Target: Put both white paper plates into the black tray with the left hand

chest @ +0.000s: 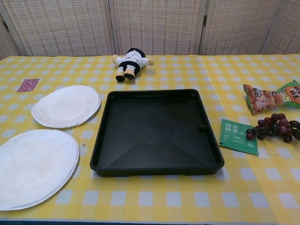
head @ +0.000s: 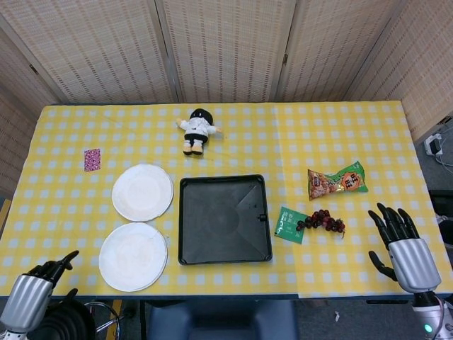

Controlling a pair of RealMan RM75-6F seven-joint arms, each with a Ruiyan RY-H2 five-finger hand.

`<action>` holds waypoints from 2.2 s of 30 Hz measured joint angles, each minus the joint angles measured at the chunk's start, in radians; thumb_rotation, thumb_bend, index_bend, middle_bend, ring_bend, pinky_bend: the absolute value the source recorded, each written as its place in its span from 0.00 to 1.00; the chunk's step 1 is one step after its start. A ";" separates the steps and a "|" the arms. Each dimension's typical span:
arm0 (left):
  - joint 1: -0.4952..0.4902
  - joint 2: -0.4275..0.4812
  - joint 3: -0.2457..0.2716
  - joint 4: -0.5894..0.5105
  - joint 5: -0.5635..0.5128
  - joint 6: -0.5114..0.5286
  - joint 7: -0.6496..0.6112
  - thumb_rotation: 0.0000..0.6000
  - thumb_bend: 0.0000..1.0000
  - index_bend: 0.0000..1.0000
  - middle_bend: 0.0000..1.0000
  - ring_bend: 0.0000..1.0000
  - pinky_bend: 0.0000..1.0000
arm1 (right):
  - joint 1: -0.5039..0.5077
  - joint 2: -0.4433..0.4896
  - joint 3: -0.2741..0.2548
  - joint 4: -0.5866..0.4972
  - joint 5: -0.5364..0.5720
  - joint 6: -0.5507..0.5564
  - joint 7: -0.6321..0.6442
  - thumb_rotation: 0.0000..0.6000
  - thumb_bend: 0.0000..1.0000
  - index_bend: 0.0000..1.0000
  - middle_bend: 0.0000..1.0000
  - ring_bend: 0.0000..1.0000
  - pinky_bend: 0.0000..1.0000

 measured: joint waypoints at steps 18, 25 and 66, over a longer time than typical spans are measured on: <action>0.017 -0.265 0.044 0.401 0.046 0.036 -0.174 1.00 0.31 0.53 1.00 1.00 1.00 | 0.004 0.003 0.001 -0.002 0.006 -0.014 0.001 1.00 0.36 0.00 0.00 0.00 0.00; 0.008 -0.320 0.050 0.469 0.041 0.019 -0.154 1.00 0.30 0.53 1.00 1.00 1.00 | 0.006 0.006 0.000 -0.003 0.012 -0.023 0.003 1.00 0.36 0.00 0.00 0.00 0.00; -0.059 -0.502 0.071 0.766 -0.030 -0.063 -0.276 1.00 0.30 0.52 1.00 1.00 1.00 | 0.005 0.013 0.012 -0.002 0.028 -0.018 0.016 1.00 0.36 0.00 0.00 0.00 0.00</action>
